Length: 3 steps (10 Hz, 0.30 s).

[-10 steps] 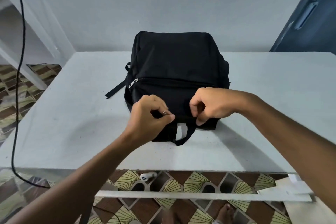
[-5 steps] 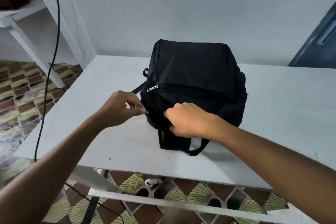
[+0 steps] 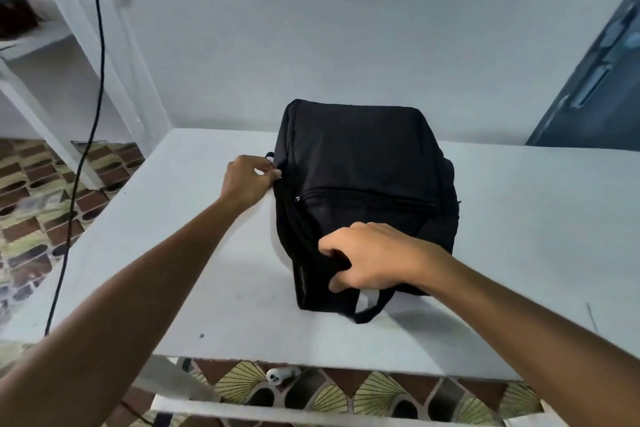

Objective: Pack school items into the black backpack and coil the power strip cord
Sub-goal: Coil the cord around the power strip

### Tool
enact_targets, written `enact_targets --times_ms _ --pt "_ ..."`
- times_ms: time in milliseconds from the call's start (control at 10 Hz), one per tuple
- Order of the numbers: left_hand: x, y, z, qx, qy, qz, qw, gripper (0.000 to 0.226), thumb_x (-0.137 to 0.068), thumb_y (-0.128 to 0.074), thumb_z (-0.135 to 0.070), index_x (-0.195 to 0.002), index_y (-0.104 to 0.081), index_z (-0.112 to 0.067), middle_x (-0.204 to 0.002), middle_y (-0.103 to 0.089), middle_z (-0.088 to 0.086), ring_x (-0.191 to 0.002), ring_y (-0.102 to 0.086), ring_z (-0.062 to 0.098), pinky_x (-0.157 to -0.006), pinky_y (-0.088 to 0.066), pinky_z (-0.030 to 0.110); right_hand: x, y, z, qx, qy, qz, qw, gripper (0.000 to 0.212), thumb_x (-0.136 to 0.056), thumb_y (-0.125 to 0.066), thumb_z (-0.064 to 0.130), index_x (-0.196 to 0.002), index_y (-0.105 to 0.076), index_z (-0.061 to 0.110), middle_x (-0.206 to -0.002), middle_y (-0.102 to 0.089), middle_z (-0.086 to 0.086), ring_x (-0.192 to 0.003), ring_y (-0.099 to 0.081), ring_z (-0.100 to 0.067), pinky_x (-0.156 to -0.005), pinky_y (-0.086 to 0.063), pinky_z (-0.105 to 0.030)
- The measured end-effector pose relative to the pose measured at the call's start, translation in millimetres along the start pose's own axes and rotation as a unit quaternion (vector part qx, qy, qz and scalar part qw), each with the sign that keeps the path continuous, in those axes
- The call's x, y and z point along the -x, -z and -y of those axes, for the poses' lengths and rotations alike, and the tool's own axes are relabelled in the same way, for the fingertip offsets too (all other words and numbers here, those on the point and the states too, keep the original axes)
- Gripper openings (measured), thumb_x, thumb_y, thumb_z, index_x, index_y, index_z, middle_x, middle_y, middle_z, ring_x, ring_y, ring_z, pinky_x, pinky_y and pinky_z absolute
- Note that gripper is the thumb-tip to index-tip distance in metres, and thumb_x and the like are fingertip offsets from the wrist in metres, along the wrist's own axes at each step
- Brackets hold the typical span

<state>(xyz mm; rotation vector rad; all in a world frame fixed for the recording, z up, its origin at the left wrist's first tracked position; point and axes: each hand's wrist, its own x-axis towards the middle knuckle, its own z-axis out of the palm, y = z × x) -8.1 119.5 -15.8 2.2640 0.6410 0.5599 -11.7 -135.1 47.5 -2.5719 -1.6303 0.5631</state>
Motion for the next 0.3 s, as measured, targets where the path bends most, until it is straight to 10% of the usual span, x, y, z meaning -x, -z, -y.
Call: enact_targets --times_ms 100,300 --pt "1 16 4 -0.017 0.001 0.019 1.0 0.023 -0.079 -0.073 -0.023 -0.102 -0.07 -0.024 -0.082 -0.069 -0.007 -0.081 -0.061 0.019 -0.081 -0.046 0.03 11 -8 -19 0.107 -0.072 0.022 0.991 0.057 -0.066 -0.071 0.061 -0.104 -0.051 0.023 -0.097 -0.049 0.004 -0.093 -0.047 -0.019 -0.071 -0.036 -0.033" --pt "22 38 -5 0.0 -0.028 0.034 0.999 0.031 -0.079 -0.076 -0.02 -0.108 -0.067 -0.02 -0.099 -0.067 0.0 -0.077 -0.064 0.022 -0.074 -0.044 0.027 2 -6 -18 0.055 -0.06 -0.02 0.996 0.015 -0.084 -0.051 0.017 -0.072 -0.056 0.009 -0.074 -0.058 -0.006 -0.069 -0.053 -0.025 -0.06 -0.043 -0.034"
